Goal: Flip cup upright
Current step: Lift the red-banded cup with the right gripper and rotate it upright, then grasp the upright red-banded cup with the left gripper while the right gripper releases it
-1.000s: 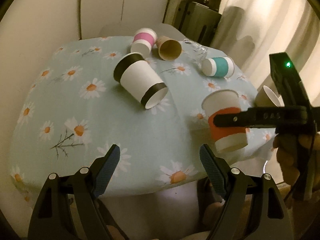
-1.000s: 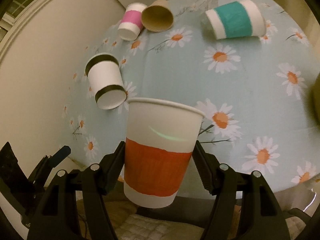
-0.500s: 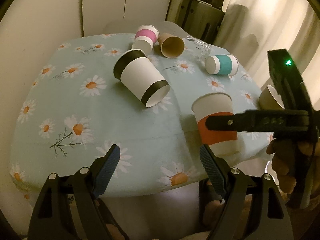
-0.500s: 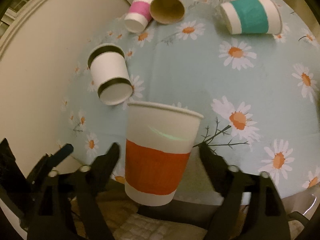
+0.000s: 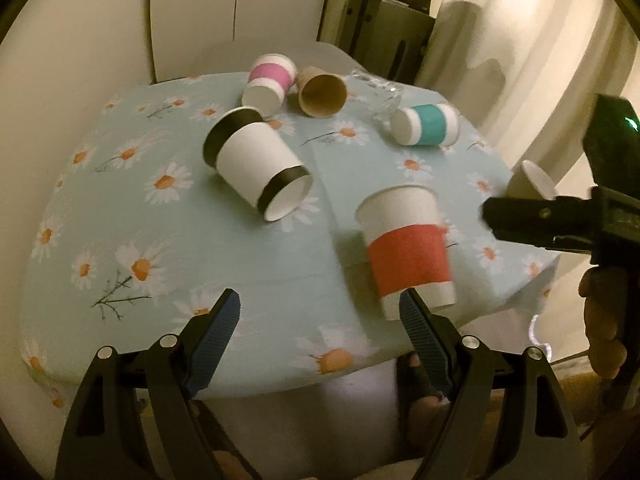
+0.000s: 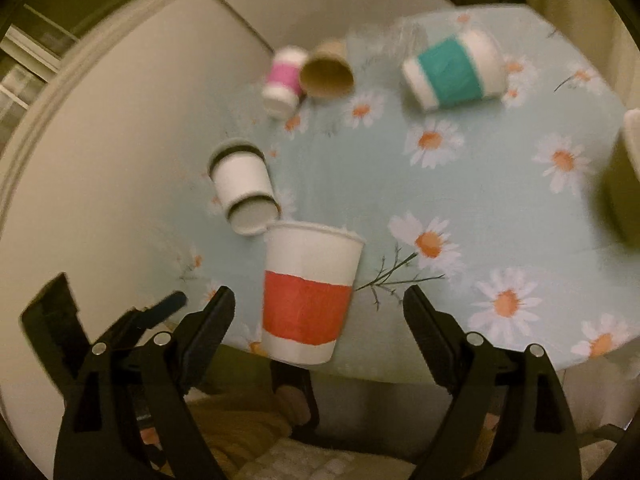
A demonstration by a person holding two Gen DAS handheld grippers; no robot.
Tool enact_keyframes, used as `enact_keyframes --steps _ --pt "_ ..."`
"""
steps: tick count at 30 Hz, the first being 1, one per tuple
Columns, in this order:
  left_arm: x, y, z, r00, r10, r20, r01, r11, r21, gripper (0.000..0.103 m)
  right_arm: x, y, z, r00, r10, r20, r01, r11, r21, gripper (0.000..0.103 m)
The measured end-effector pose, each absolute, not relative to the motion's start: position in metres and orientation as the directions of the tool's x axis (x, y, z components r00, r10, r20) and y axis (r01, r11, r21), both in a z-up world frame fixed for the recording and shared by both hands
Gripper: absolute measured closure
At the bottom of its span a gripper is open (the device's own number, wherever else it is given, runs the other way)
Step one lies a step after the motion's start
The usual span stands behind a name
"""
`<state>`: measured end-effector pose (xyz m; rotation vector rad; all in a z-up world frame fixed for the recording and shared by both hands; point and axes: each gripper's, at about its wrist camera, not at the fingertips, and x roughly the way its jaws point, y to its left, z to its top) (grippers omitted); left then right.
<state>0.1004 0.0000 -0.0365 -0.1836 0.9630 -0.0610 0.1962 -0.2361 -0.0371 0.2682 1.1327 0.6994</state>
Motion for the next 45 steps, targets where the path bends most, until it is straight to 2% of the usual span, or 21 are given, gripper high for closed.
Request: enact_keyframes --steps 6,18,23,29,39,45 --pt "0.109 -0.012 -0.023 0.511 -0.274 -0.814 -0.041 0.939 -0.342 0.023 0.166 -0.286 -0.026 0.326 0.675 -0.662 -0.353 0.736 0.577 0.018" --pt "0.159 -0.055 -0.012 0.388 -0.212 -0.897 -0.059 0.965 -0.254 0.023 0.144 -0.319 -0.021 0.324 0.695 -0.642 -0.376 0.718 0.586 0.018" --pt "0.182 -0.065 -0.026 0.339 -0.18 -0.923 -0.075 0.973 -0.217 0.023 0.146 -0.32 -0.021 0.324 0.679 -0.658 -0.39 0.73 0.561 0.018" --pt "0.2 -0.075 -0.046 0.297 -0.126 -0.946 -0.081 0.984 -0.157 0.023 0.146 -0.319 -0.019 0.377 0.598 -0.707 -0.399 0.794 0.459 0.018" --pt "0.209 -0.086 -0.063 0.274 -0.092 -0.957 -0.048 0.993 -0.109 0.023 0.15 -0.315 -0.024 0.359 0.566 -0.743 -0.406 0.811 0.421 0.018" --pt "0.212 -0.091 -0.07 0.257 -0.064 -0.964 -0.024 0.997 -0.073 0.036 0.149 -0.315 -0.025 0.357 0.556 -0.751 -0.41 0.816 0.409 0.018"
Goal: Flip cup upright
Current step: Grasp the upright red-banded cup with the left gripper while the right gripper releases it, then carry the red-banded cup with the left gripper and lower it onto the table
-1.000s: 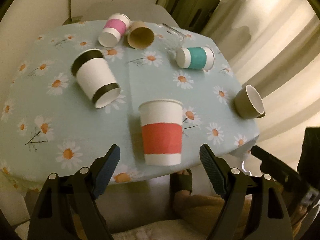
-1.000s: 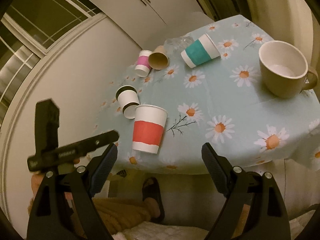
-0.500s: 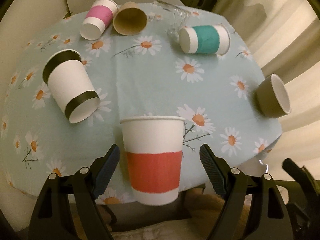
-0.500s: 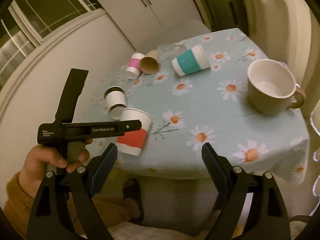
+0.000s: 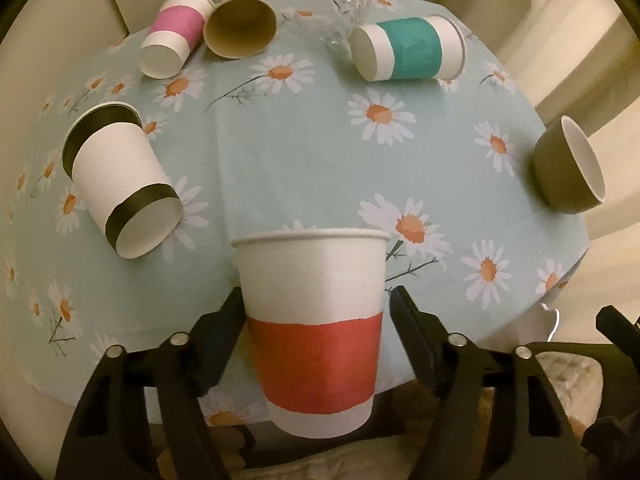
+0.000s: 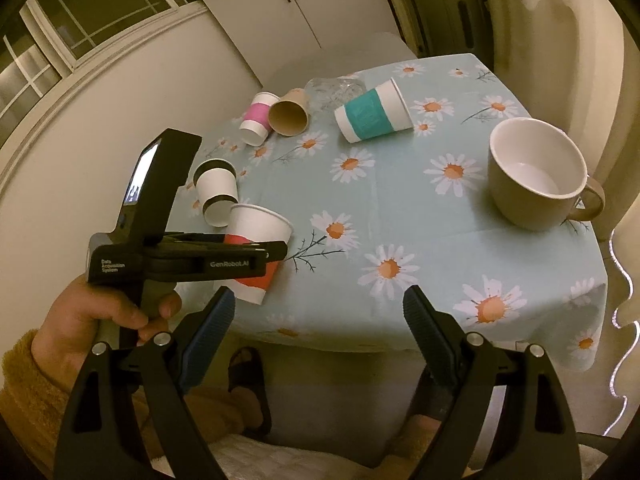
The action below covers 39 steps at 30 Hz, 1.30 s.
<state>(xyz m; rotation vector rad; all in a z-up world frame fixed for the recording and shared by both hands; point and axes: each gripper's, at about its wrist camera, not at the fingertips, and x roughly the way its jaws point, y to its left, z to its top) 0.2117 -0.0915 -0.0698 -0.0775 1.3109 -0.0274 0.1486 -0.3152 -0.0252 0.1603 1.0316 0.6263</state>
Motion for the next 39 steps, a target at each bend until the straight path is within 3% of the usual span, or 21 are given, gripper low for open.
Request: enact_keyframes --steps 14,24,32,39 --pt "0.202 -0.085 -0.058 0.299 -0.092 -0.95 -0.018 0.995 -0.101 0.04 0.147 -0.311 -0.027 0.352 0.546 -0.76 -0.422 0.818 0.391 0.018" --pt "0.176 -0.077 -0.031 0.432 -0.132 -0.892 -0.032 0.986 -0.161 0.04 0.147 -0.314 -0.025 0.362 0.561 -0.744 -0.415 0.812 0.411 0.018" --pt "0.147 -0.075 -0.013 0.621 -0.109 -0.776 -0.039 0.985 -0.169 0.04 0.145 -0.317 -0.016 0.399 0.589 -0.703 -0.44 0.796 0.417 0.018" --pt "0.123 -0.077 -0.007 0.807 -0.017 -0.591 -0.085 0.986 -0.144 0.04 0.144 -0.321 -0.008 0.432 0.609 -0.665 -0.451 0.784 0.426 0.018"
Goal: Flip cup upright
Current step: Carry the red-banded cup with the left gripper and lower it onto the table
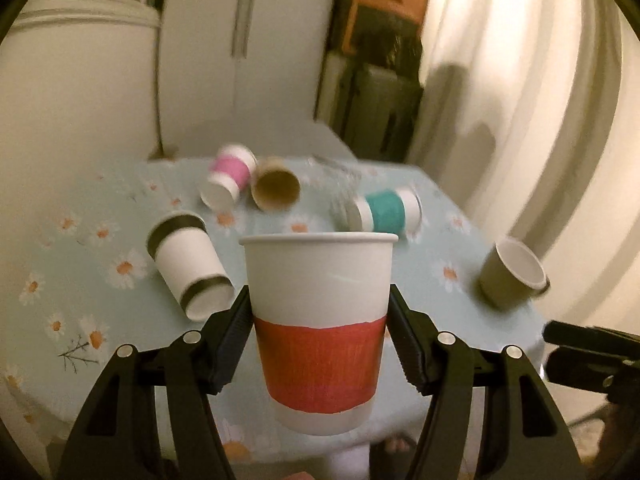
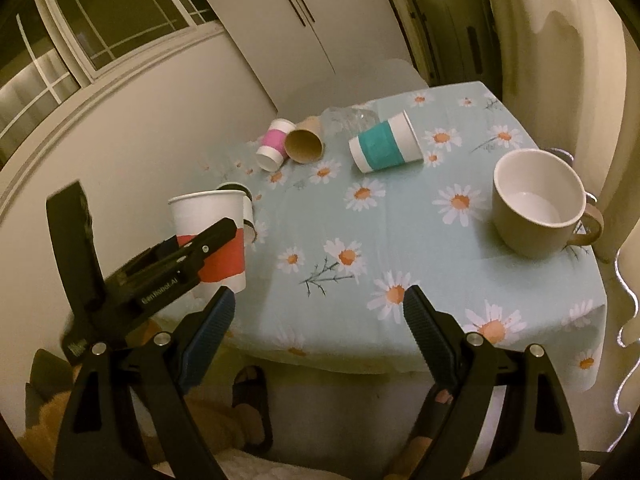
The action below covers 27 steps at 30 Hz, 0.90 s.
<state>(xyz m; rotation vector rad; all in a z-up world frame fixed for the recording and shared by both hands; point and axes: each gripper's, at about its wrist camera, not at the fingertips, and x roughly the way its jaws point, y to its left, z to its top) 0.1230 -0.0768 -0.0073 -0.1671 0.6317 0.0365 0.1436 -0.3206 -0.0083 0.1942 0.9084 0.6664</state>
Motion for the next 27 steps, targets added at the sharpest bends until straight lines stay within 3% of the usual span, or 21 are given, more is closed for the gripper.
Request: enact_keyframes --steps 5,10,21,27 --pt "0.112 -0.081 -0.024 0.892 0.053 -0.448 -0.118 0.986 -0.12 0.04 0.144 -0.32 -0.006 0.443 0.607 -0.66 -0.456 0.786 0.417 0.018" --pt "0.093 -0.107 -0.039 0.969 0.109 -0.222 -0.116 0.993 -0.02 0.04 0.144 -0.318 -0.007 0.453 0.598 -0.661 -0.456 0.793 0.404 0.018" --pt "0.087 -0.124 -0.069 0.976 0.207 -0.062 -0.208 0.978 0.002 0.04 0.155 -0.331 -0.01 0.463 0.597 -0.655 -0.413 0.799 0.437 0.018" --pt "0.091 -0.135 -0.093 0.969 0.243 -0.045 -0.242 0.97 0.031 0.04 0.157 -0.328 -0.014 0.458 0.58 -0.674 -0.406 0.81 0.422 0.018"
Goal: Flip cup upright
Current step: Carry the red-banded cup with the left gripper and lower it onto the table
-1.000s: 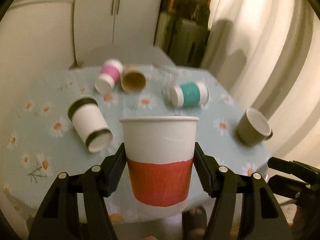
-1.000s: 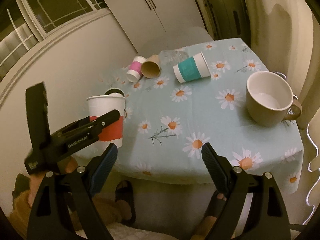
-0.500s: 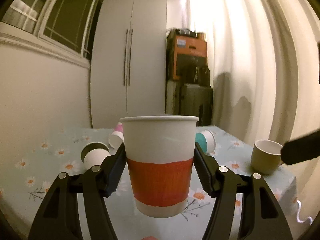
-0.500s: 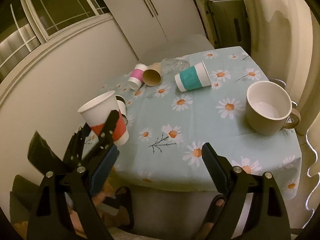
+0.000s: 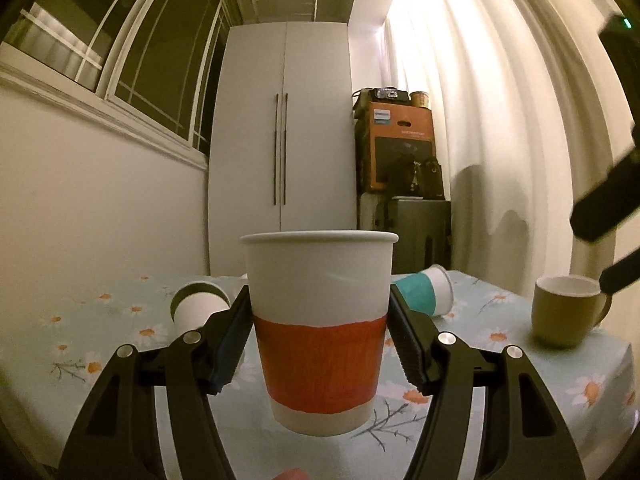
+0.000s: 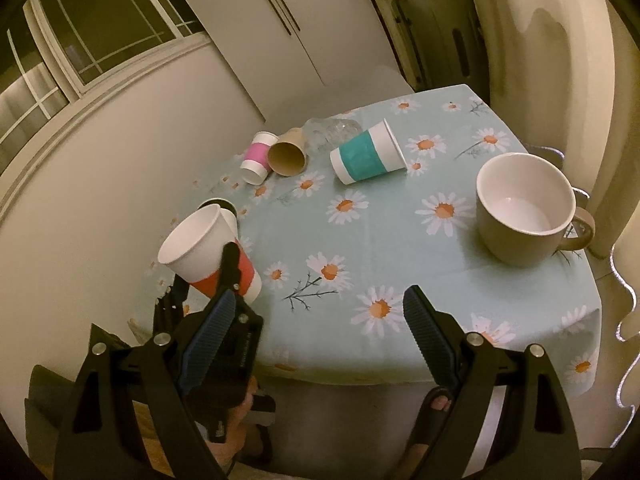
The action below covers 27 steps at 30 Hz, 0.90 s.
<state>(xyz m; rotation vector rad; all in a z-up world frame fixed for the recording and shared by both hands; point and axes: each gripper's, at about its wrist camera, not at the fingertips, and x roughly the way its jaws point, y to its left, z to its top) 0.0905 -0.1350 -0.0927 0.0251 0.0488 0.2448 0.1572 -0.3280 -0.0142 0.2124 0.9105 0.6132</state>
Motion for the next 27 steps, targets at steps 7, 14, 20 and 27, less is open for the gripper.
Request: enact_keyframes --steps 7,14,20,27 --pt "0.094 -0.137 -0.112 0.963 0.264 -0.048 -0.261 0.963 0.06 0.039 0.161 -0.324 -0.019 0.448 0.568 -0.69 -0.405 0.817 0.41 0.018" --pt "0.098 -0.131 -0.122 0.958 0.273 -0.086 -0.269 0.962 0.056 0.038 0.164 -0.321 -0.023 0.437 0.558 -0.705 -0.405 0.822 0.4 0.018" --pt "0.098 -0.128 -0.124 0.955 0.283 -0.083 -0.279 0.959 0.054 0.038 0.163 -0.321 -0.023 0.437 0.556 -0.707 -0.4 0.824 0.4 0.018" --pt "0.096 -0.127 -0.129 0.949 0.291 -0.121 -0.287 0.956 0.056 0.032 0.162 -0.322 -0.023 0.436 0.554 -0.71 -0.403 0.825 0.396 0.018"
